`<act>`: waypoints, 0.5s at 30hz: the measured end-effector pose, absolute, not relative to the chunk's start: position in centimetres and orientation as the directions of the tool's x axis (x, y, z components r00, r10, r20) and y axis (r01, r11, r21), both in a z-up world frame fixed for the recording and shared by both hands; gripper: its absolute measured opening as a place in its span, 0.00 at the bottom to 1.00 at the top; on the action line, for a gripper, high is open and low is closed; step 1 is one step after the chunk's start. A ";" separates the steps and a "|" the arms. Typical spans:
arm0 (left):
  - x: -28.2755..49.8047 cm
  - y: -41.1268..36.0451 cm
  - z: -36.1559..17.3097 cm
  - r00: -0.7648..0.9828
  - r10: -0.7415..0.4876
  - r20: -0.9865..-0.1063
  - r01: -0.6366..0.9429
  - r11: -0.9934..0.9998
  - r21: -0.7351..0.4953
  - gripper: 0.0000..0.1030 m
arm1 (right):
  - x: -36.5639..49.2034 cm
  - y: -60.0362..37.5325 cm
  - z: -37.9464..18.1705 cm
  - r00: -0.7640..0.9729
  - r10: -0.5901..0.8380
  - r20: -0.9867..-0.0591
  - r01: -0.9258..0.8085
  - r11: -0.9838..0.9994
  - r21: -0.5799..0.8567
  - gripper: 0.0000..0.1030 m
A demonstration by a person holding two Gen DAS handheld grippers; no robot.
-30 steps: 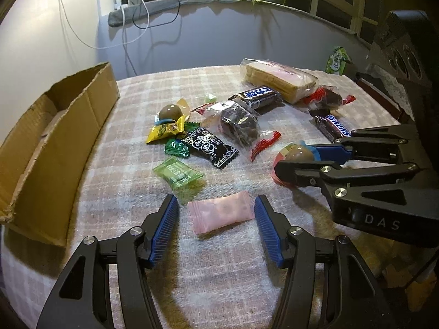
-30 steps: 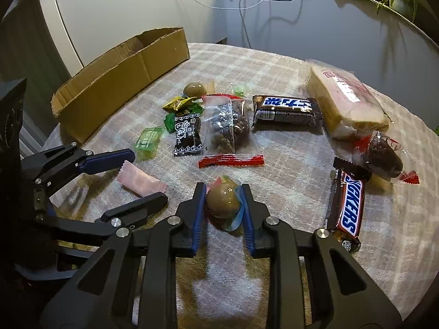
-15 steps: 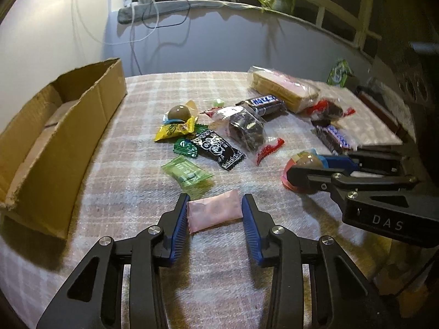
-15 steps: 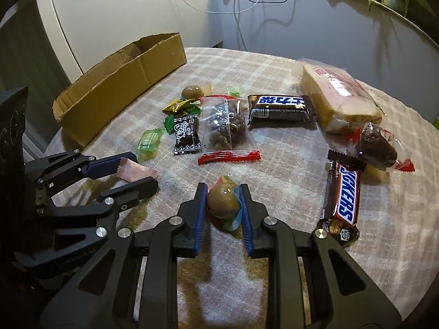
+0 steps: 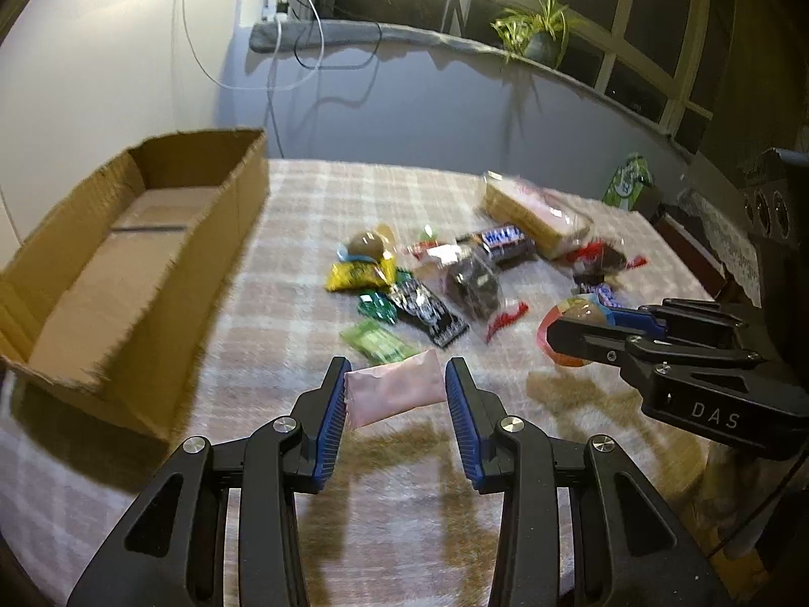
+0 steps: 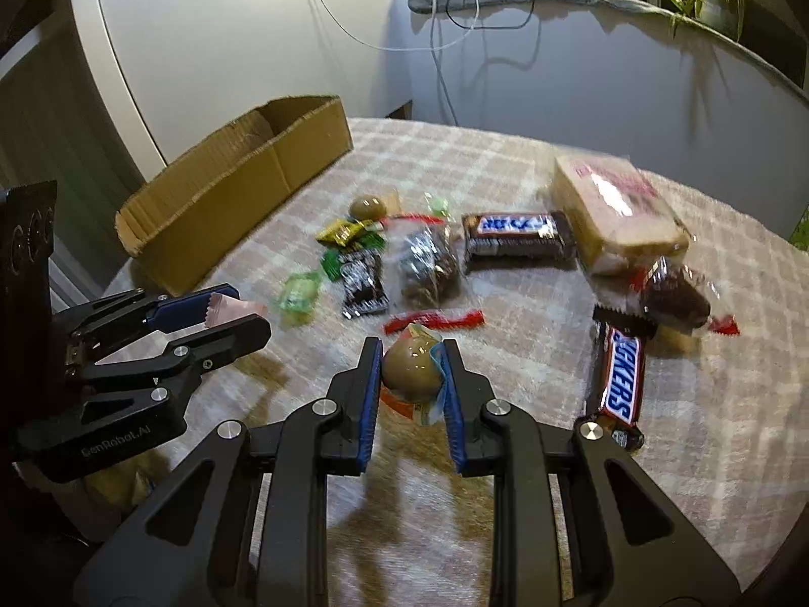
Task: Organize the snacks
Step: 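Carry the pink packet with the left tool while the right tool carries the round candy to the box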
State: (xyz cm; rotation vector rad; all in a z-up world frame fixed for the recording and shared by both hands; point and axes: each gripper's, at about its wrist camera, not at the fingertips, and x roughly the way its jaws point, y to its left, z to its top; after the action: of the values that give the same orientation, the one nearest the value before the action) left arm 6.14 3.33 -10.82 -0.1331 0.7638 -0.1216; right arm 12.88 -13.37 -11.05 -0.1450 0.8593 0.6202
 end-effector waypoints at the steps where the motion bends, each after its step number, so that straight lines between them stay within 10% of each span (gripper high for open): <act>1: 6.1 3.6 -10.5 0.723 -0.155 -0.673 0.058 0.985 -0.164 0.36 | 12.8 -13.1 -10.7 0.491 0.461 -0.740 -0.564 0.815 0.133 0.23; 15: 5.3 10.4 -6.8 0.795 -0.037 -0.606 -0.076 0.984 -0.161 0.36 | 13.8 -6.2 -5.7 0.497 0.560 -0.662 -0.673 0.731 0.113 0.23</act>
State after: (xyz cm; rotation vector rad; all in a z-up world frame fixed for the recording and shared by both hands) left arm 5.30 10.39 -6.81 -0.1808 0.6528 0.0210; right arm 13.83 -6.17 -5.66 -0.1688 0.7365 0.7512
